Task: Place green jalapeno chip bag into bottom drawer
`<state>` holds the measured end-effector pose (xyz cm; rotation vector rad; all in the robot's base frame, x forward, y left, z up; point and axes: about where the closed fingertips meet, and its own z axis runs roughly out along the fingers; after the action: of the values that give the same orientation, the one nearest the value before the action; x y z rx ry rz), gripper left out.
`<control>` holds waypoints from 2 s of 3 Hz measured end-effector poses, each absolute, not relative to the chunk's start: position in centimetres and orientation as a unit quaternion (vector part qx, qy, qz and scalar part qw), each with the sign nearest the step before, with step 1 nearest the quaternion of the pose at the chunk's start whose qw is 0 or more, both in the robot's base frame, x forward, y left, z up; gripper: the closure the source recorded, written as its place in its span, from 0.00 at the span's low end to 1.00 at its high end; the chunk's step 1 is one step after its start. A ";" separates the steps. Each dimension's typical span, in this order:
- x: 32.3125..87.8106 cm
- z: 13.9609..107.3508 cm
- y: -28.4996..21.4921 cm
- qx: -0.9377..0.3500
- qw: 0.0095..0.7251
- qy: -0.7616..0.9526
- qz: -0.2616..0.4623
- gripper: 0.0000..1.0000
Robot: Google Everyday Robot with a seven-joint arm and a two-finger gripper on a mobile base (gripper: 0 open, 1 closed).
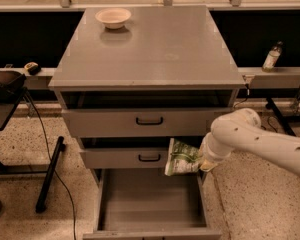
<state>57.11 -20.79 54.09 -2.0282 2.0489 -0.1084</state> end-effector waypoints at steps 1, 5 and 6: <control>58.3 53.4 -20.5 -0.690 0.153 0.705 -0.055 1.00; 55.9 32.5 -27.3 -0.616 0.254 0.724 0.181 1.00; 53.4 26.2 -26.2 -0.620 0.261 0.705 0.226 1.00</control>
Offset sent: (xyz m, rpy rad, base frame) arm 0.0228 -0.0139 -0.0962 0.1780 0.1422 0.0078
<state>53.38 -26.16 26.24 -1.6788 1.9087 0.6108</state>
